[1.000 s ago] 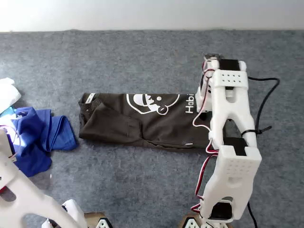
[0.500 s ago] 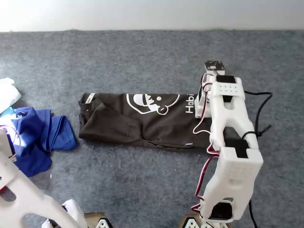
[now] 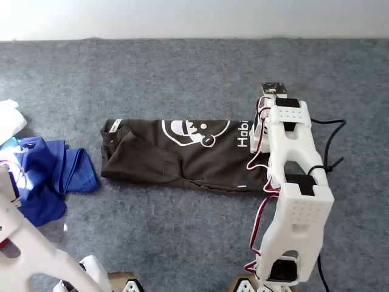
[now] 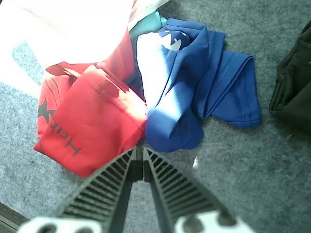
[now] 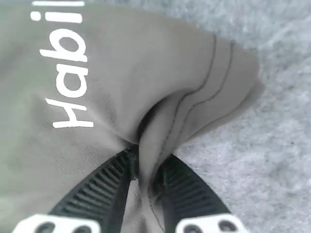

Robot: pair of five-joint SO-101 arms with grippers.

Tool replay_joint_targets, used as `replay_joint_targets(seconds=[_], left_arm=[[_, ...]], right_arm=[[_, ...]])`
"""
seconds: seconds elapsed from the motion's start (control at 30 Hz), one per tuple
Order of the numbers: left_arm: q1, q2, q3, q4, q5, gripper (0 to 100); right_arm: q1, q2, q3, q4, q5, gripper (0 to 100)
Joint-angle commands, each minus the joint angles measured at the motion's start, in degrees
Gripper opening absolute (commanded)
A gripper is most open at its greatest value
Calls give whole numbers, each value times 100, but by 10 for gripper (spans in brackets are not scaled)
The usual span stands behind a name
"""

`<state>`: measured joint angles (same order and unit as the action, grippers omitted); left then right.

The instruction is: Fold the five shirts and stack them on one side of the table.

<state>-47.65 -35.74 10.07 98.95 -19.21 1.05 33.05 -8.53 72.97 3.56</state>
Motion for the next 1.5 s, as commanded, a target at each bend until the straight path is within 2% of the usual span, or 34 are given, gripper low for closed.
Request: replay_joint_targets(seconds=[0.0,0.13,0.33,0.53,0.67,0.8,1.13,1.33,1.47], left_arm=[[9,-149,-22,18,53,13],[9,-149,-22,18,53,13],[9,-149,-22,18,53,13],[9,-149,-22,18,53,13],[9,-149,-31,18,53,13],[9,-149,-31,18,53,13],[9,-149,-57,9,79,13],[18,-149,-57,-9,457,13],[18,-149,-57,-9,466,13]], right_arm=[[145,-163,-53,295,369,11],[611,-699,-114,497,1231,11],[1842,-1086,-273,497,2558,10],[2809,-1077,-879,488,3349,10],[2914,-1147,-976,831,3754,10],[2308,-1367,-993,1446,3745,10],[382,-2527,-993,2554,2857,10],[-971,-3090,-1011,2413,2127,10],[-1684,-3029,-1002,1886,1679,10]])
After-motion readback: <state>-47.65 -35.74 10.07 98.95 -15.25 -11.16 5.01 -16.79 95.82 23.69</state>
